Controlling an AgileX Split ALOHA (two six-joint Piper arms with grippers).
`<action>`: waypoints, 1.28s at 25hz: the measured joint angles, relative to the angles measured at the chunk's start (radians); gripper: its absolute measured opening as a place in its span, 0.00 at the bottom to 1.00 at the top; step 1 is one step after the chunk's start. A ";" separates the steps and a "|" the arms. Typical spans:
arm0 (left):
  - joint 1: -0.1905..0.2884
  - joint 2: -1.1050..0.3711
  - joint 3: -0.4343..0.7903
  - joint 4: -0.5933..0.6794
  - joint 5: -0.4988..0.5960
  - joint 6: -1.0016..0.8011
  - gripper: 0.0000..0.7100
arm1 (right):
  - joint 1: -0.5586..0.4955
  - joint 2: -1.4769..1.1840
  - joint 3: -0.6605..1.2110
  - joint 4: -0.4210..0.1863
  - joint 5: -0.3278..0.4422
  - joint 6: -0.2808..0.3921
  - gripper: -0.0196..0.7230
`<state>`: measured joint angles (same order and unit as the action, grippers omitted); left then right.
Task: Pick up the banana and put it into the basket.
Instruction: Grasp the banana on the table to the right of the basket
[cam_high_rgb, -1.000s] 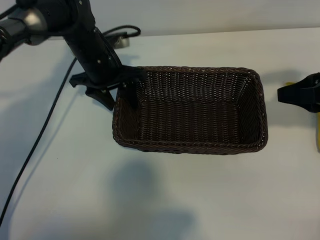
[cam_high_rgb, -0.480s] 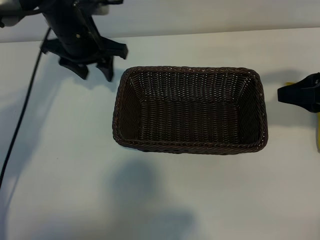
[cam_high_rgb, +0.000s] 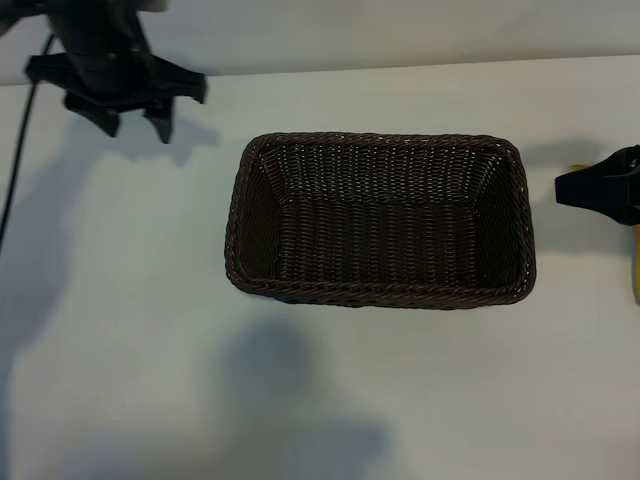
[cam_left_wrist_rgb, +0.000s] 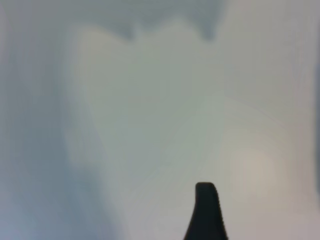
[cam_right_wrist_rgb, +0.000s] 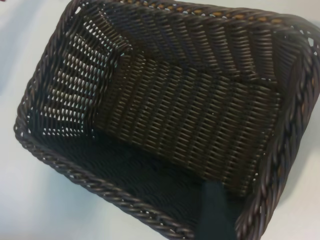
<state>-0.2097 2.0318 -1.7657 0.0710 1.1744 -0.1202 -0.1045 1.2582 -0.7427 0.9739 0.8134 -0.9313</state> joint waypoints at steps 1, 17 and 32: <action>0.018 0.000 0.000 0.001 0.000 0.000 0.80 | 0.000 0.000 0.000 0.000 0.000 0.000 0.72; 0.206 -0.047 -0.006 0.083 0.000 0.026 0.80 | 0.000 0.000 0.000 0.000 0.000 0.000 0.72; 0.206 -0.482 0.407 0.088 0.000 0.095 0.80 | 0.000 0.000 0.000 0.000 0.000 0.000 0.72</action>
<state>-0.0037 1.5496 -1.3585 0.1589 1.1744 -0.0256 -0.1045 1.2582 -0.7427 0.9739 0.8134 -0.9313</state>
